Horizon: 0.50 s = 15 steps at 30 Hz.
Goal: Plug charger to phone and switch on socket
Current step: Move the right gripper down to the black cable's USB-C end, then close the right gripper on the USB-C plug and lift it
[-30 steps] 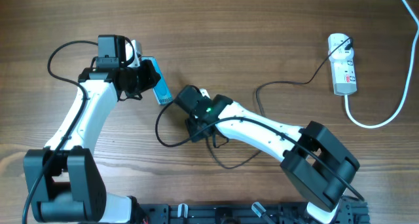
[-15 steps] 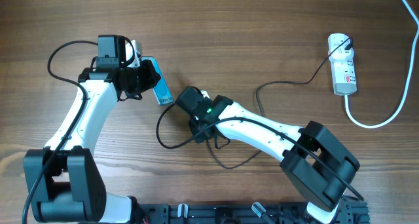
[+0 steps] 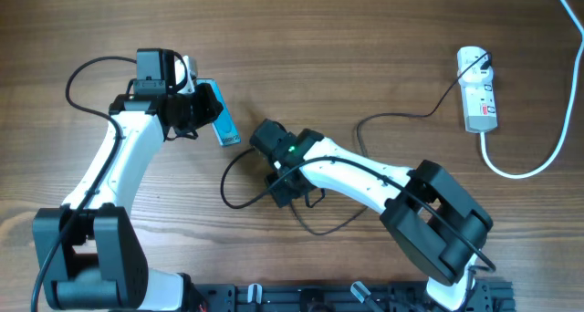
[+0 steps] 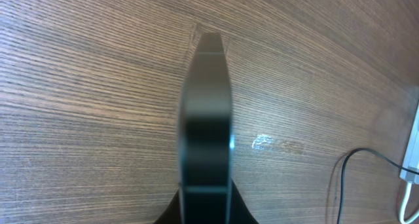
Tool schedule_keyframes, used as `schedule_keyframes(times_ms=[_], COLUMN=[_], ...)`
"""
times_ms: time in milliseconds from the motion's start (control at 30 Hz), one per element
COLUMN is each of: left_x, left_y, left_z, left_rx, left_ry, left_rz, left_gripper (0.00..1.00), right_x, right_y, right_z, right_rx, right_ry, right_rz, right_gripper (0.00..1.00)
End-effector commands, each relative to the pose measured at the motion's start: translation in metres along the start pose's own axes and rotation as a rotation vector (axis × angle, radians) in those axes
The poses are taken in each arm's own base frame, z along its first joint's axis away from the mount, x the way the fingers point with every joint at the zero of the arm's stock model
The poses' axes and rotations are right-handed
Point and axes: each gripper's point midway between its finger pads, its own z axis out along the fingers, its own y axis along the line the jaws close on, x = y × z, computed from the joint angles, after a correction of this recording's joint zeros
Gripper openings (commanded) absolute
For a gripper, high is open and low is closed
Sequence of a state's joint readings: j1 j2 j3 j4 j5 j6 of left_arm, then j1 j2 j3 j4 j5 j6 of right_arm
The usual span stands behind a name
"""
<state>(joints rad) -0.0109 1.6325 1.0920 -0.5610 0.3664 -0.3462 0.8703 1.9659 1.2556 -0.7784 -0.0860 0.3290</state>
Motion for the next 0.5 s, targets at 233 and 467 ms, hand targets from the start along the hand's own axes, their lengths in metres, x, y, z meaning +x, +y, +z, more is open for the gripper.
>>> schedule_keyframes(times_ms=[233, 467], left_x=[-0.003, -0.003], left_y=[0.001, 0.001], left_z=[-0.002, -0.002], left_rx=[0.004, 0.003], left_ry=[-0.010, -0.009], left_rz=[-0.005, -0.005], left_gripper=[0.04, 0.04], right_x=[0.028, 0.022], right_y=[-0.102, -0.108], right_z=[-0.016, -0.011], right_rx=[0.398, 0.264], right_ry=[0.129, 0.135], right_rz=[0.176, 0.282], right_gripper=[0.63, 0.66])
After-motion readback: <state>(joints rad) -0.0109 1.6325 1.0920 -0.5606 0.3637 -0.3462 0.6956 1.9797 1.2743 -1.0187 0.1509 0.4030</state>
